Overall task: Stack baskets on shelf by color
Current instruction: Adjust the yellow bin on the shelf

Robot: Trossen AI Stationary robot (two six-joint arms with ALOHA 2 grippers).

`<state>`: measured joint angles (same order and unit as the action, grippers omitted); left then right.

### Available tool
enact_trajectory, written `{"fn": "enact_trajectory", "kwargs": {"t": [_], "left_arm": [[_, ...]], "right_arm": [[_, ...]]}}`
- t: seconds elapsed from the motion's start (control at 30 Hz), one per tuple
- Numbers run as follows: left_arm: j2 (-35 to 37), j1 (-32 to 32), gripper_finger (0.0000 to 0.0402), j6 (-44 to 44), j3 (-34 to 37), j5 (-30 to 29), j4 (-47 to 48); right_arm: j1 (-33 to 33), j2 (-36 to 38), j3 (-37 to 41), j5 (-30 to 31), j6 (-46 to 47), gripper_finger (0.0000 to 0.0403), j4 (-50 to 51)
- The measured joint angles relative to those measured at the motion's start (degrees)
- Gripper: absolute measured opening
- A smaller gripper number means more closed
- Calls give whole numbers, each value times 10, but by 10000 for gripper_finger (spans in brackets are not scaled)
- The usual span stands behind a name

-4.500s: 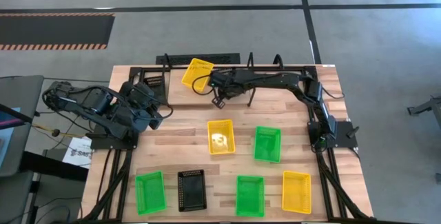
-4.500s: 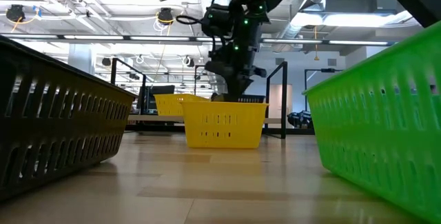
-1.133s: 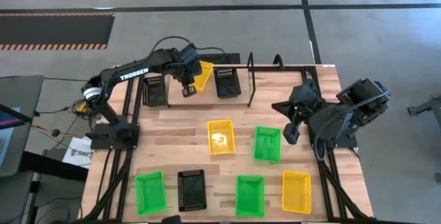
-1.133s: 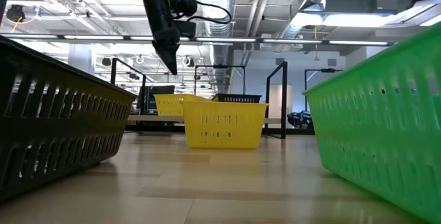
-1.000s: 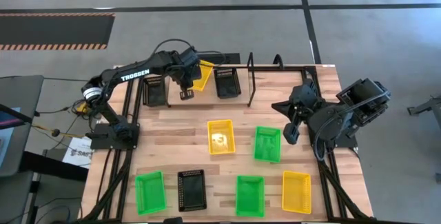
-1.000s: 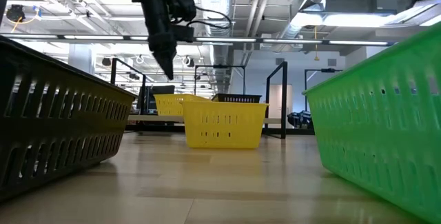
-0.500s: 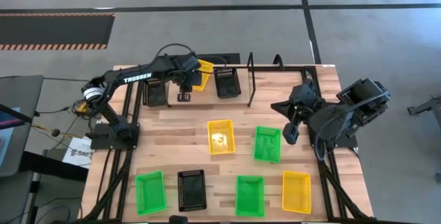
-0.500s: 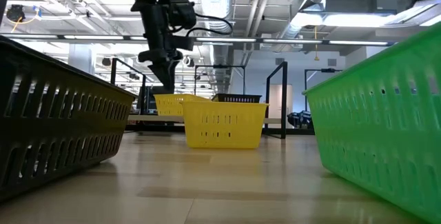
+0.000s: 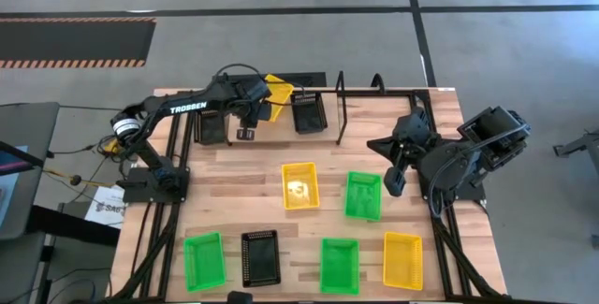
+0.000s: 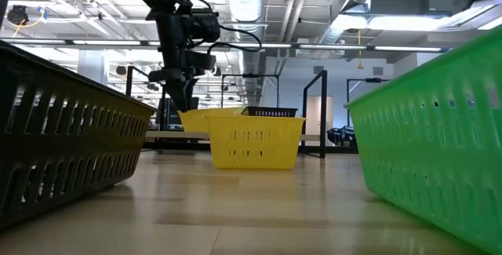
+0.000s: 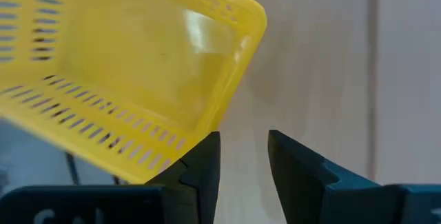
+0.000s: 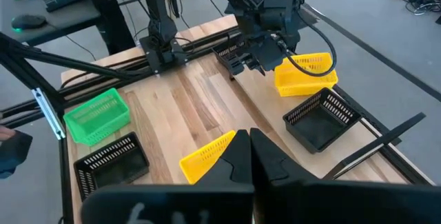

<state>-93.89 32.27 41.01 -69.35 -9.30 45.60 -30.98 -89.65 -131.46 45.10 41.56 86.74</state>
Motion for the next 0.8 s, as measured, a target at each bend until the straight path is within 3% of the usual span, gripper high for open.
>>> {"fn": "enact_trajectory", "kwargs": {"t": [0.43, 0.8], "left_arm": [[0, -25, 114, 11, -18, -57, -35], [0, -2, 131, 2, -22, -14, -47]], "right_arm": [[0, 0, 0, 0, 0, 1, 0], [0, 0, 0, 0, 0, 1, -5]]}}
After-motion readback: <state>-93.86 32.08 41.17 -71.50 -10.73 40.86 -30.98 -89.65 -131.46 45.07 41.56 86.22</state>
